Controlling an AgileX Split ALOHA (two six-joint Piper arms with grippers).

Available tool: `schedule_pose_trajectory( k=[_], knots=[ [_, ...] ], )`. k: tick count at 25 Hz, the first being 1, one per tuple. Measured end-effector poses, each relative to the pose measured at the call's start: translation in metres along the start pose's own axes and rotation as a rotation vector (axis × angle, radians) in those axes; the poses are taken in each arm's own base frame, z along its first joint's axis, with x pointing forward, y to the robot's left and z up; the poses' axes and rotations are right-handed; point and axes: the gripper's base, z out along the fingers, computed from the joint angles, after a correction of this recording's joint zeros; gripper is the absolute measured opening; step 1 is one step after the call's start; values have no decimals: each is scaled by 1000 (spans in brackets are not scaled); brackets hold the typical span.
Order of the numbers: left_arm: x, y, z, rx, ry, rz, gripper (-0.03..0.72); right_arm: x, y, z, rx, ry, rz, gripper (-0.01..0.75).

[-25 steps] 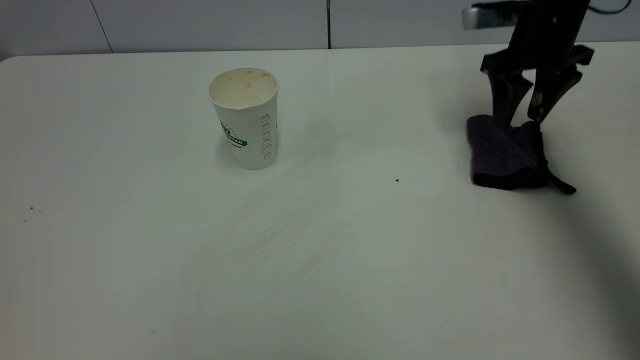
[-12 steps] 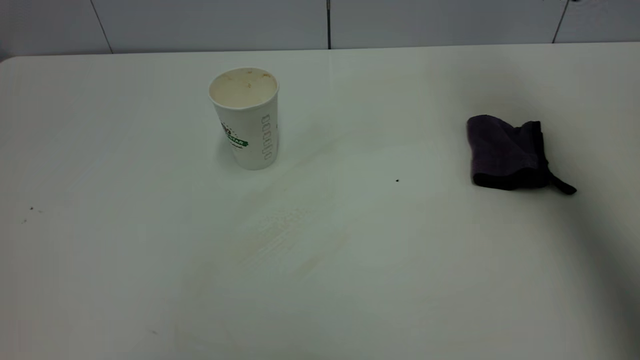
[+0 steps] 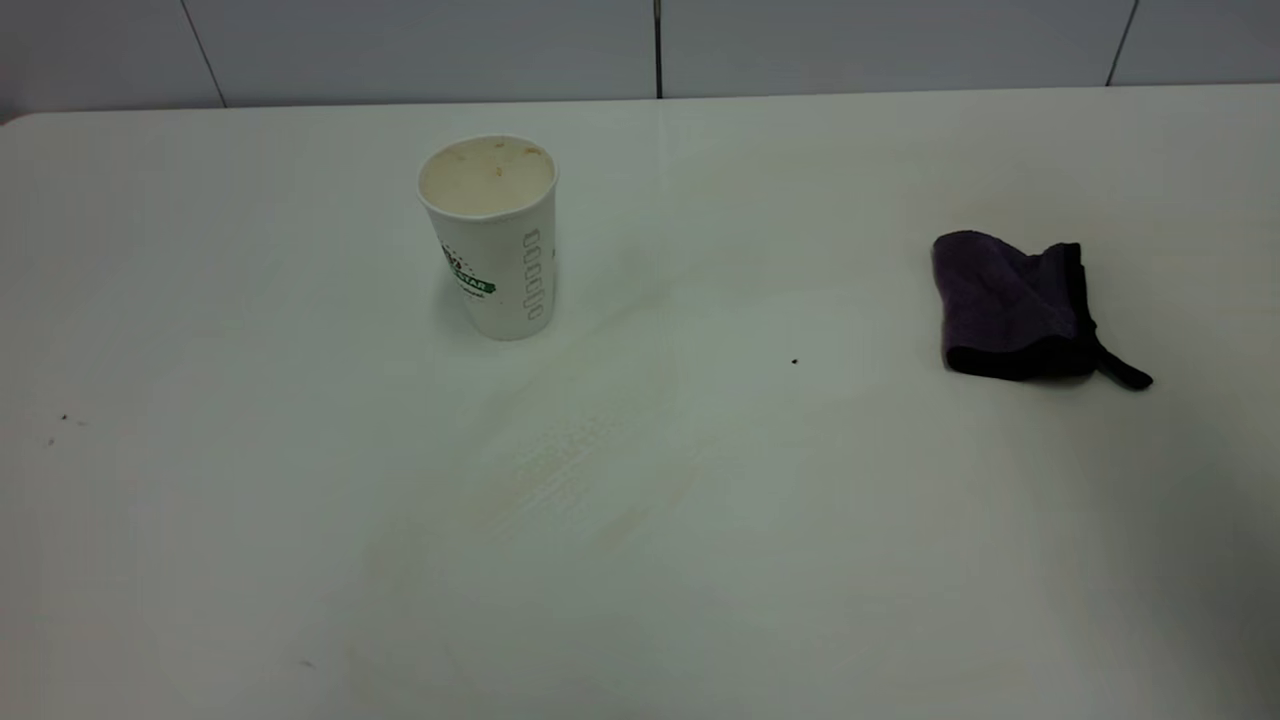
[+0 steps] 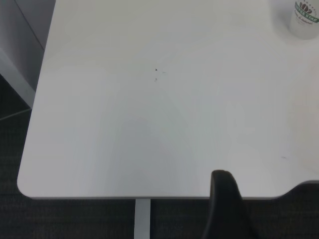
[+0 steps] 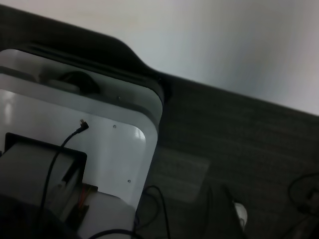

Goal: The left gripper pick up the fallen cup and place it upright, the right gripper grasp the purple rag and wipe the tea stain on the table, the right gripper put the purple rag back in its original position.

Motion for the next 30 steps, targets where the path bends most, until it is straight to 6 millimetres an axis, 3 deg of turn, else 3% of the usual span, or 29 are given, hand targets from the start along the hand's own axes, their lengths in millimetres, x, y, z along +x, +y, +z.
schedule_pose_trajectory(
  k=[5, 9, 15, 22, 30],
  knots=[
    [0, 0, 0, 0, 0, 0, 489, 63, 7, 7, 29, -120, 42, 509],
    [0, 0, 0, 0, 0, 0, 489, 99, 11, 4, 40, -189, 88, 509],
    [0, 0, 0, 0, 0, 1, 489, 141, 16, -18, 94, -484, 90, 509],
    [0, 0, 0, 0, 0, 1, 489, 178, 20, -33, 133, -741, 76, 503],
    [0, 0, 0, 0, 0, 1, 489, 201, 24, -36, 138, -889, 69, 503]
  ],
)
